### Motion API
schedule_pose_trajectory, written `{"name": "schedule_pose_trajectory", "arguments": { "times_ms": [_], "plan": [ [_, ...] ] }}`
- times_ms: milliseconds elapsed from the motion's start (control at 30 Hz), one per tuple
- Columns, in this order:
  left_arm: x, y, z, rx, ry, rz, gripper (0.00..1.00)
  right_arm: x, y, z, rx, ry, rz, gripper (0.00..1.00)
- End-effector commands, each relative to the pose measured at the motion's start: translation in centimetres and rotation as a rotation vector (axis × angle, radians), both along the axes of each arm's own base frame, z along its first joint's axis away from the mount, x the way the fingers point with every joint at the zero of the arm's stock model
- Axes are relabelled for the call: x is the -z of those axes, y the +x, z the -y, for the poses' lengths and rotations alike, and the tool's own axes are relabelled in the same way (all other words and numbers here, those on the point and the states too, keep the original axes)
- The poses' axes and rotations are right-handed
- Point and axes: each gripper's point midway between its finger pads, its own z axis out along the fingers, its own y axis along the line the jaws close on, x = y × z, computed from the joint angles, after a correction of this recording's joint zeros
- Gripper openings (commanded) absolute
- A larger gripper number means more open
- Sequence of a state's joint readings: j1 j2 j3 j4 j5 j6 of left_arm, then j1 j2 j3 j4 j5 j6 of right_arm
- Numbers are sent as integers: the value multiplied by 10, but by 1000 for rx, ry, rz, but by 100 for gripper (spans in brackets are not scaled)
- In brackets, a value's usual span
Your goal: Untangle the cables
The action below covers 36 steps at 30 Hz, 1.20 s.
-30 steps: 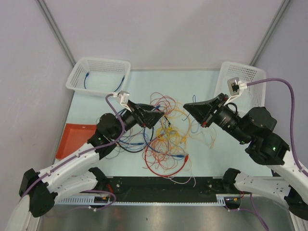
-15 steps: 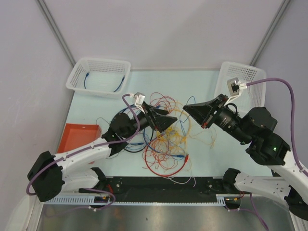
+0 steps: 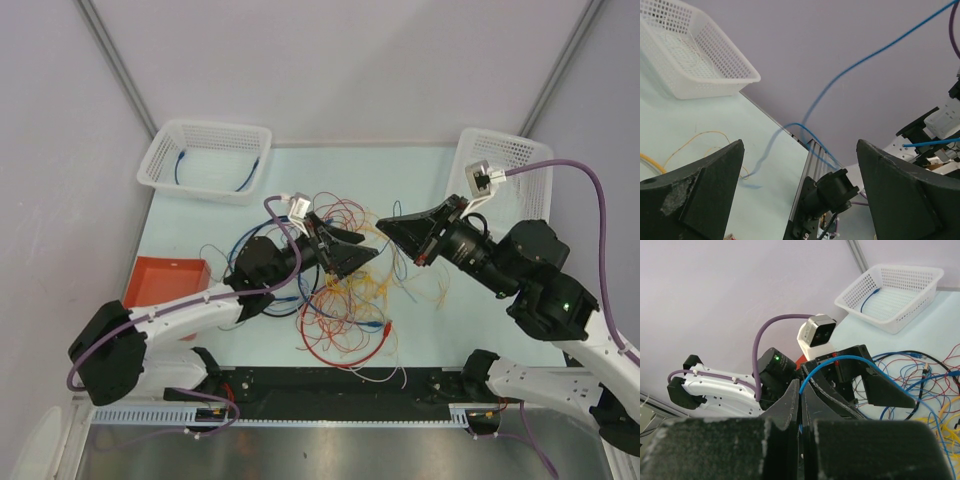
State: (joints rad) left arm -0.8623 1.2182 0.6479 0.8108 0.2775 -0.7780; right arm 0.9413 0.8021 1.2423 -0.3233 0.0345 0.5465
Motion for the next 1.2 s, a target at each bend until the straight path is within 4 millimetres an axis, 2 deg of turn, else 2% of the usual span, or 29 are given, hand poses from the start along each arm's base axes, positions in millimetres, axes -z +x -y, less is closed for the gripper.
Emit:
{"name": "schedule_pose_trajectory", "arguments": {
  "times_ms": [0, 333, 533, 633, 667, 733, 767, 867, 933, 1000, 1133, 1167],
  "plan": [
    [-26, -5, 13, 60, -75, 28, 97, -28, -10, 2, -33, 69, 36, 0],
    [-30, -20, 35, 152, -107, 14, 96, -25, -10, 0, -38, 64, 24, 0],
    [-33, -22, 44, 166, -116, 22, 94, -26, -14, -7, -73, 72, 18, 0],
    [-33, -23, 49, 193, -132, 20, 76, -28, -17, -9, -89, 82, 17, 0],
    [-34, -24, 50, 199, -138, 21, 62, -28, -18, -8, -89, 81, 15, 0],
    [-35, -24, 53, 217, -147, 18, 51, -27, -17, -8, -82, 78, 14, 0],
    [-34, -26, 53, 227, -147, 17, 39, -26, -17, -6, -76, 76, 13, 0],
    [-30, -28, 51, 230, -137, 17, 19, -26, -18, -2, -71, 69, 20, 0],
    [-33, -31, 48, 228, -131, 22, 12, -24, -14, 1, -39, 61, 23, 0],
    [-33, -32, 44, 224, -121, 22, 1, -22, -12, 6, -16, 49, 24, 0],
    [-36, -36, 35, 199, -80, 20, 0, -16, -7, 13, 28, 15, 34, 0],
    [-43, -39, 29, 193, -84, 35, 0, -15, -6, 15, 41, 10, 35, 0]
  ]
}}
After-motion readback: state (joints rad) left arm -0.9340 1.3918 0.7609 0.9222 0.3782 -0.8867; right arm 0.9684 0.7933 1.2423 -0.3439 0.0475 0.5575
